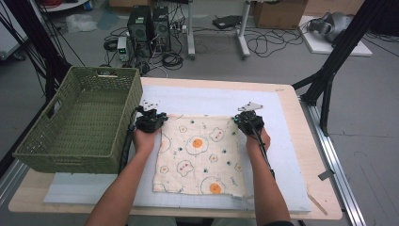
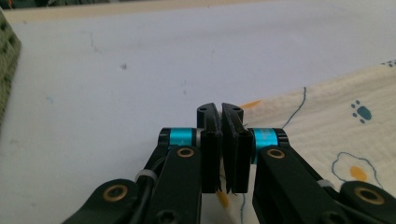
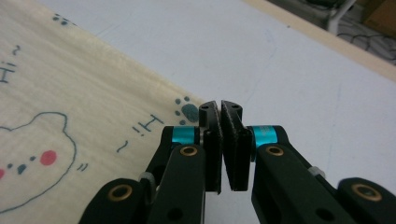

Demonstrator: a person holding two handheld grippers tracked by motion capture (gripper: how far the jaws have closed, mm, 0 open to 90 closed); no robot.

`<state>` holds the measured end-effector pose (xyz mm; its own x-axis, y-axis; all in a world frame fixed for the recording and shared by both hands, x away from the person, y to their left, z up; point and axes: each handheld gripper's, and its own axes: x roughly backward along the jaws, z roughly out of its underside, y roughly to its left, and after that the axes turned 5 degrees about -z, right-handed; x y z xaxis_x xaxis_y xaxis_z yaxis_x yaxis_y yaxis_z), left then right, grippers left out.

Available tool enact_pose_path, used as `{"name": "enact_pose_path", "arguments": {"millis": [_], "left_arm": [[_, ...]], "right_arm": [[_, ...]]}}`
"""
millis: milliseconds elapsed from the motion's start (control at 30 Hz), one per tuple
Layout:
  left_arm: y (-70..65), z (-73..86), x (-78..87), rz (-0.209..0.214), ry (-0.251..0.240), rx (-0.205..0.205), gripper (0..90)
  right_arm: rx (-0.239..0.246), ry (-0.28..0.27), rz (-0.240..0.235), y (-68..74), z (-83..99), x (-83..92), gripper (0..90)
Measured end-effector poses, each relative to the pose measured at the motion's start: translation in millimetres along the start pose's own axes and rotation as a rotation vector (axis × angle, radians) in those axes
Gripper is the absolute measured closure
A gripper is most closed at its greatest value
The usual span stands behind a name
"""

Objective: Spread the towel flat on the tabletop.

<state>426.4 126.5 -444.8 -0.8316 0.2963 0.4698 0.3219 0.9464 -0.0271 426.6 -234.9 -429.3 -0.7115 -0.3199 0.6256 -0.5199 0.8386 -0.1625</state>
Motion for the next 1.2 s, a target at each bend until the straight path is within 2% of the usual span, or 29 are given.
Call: {"name": "enact_pose_path", "arguments": {"millis": [33,67,100,200,267,300,400,500,533,567,667,733,800,833,900,933,1000,1067,1133,1200], "left_arm": [[-1.0,-0.7,0.6,-0.025,-0.012,-0.013,79.7],[-0.3,-1.0,0.8,-0.039,-0.015,-0.011,70.7],[1.1,-1.1,1.4,-0.026,-0.011,0.001,62.5],[2.2,-0.4,3.8,-0.008,0.012,-0.021,57.3],[1.7,-0.3,5.5,0.03,0.031,-0.022,57.2],[0.3,-0.4,6.9,0.039,0.036,-0.034,57.2],[-4.8,0.0,11.5,0.058,0.068,-0.087,59.9],[-8.0,3.2,15.1,0.072,0.083,-0.08,61.1],[-8.1,4.2,15.6,0.071,0.087,-0.088,61.3],[-8.3,5.1,15.7,0.073,0.091,-0.079,61.7],[-7.8,6.3,15.5,0.079,0.115,-0.07,61.8],[-8.7,7.2,14.8,0.083,0.125,-0.076,62.2],[-10.3,9.3,12.4,0.078,0.146,-0.099,62.4],[-11.0,10.8,10.8,0.076,0.16,-0.108,63.1],[-14.1,13.0,10.7,0.038,0.145,-0.138,68.3],[-15.6,13.0,10.7,0.017,0.144,-0.147,73.3],[-18.2,12.6,9.9,-0.028,0.143,-0.172,77.6],[-19.3,12.3,8.8,-0.071,0.139,-0.169,73.1],[-17.5,12.1,9.5,-0.072,0.139,-0.144,68.4],[-14.5,11.9,11.8,-0.054,0.127,-0.13,63.8]], "right_arm": [[-0.001,-0.005,0.007,1.2,-0.2,-0.9,85.5],[0.002,0.001,0.012,1.6,0.0,-1.8,81.2],[0.001,0.009,0.018,1.7,0.6,-2.0,76.0],[-0.03,-0.004,-0.006,-3.0,2.4,2.2,67.3],[-0.055,-0.023,-0.029,-7.0,2.9,6.6,65.2],[-0.074,-0.026,-0.056,-7.8,3.3,8.8,63.9],[-0.085,-0.007,-0.119,-6.4,5.1,14.0,59.6],[-0.086,0.017,-0.169,-1.7,9.9,19.5,51.6],[-0.086,0.029,-0.184,0.0,12.5,21.0,50.6],[-0.079,0.046,-0.189,2.1,15.6,22.3,49.6],[-0.094,0.149,-0.227,5.5,21.9,19.9,52.0],[-0.106,0.171,-0.236,7.0,23.0,20.1,62.7],[-0.087,0.177,-0.226,9.6,21.2,20.9,76.4],[-0.072,0.178,-0.219,11.3,20.3,20.8,80.0],[-0.048,0.182,-0.186,13.5,18.9,19.8,82.4],[-0.051,0.18,-0.175,13.4,18.7,19.1,81.9],[-0.066,0.173,-0.131,11.0,19.0,18.1,77.2],[-0.092,0.165,-0.1,8.0,19.7,17.2,71.2],[-0.098,0.16,-0.09,6.5,20.1,17.3,65.9],[-0.102,0.157,-0.098,6.9,19.9,20.7,57.9]]}}
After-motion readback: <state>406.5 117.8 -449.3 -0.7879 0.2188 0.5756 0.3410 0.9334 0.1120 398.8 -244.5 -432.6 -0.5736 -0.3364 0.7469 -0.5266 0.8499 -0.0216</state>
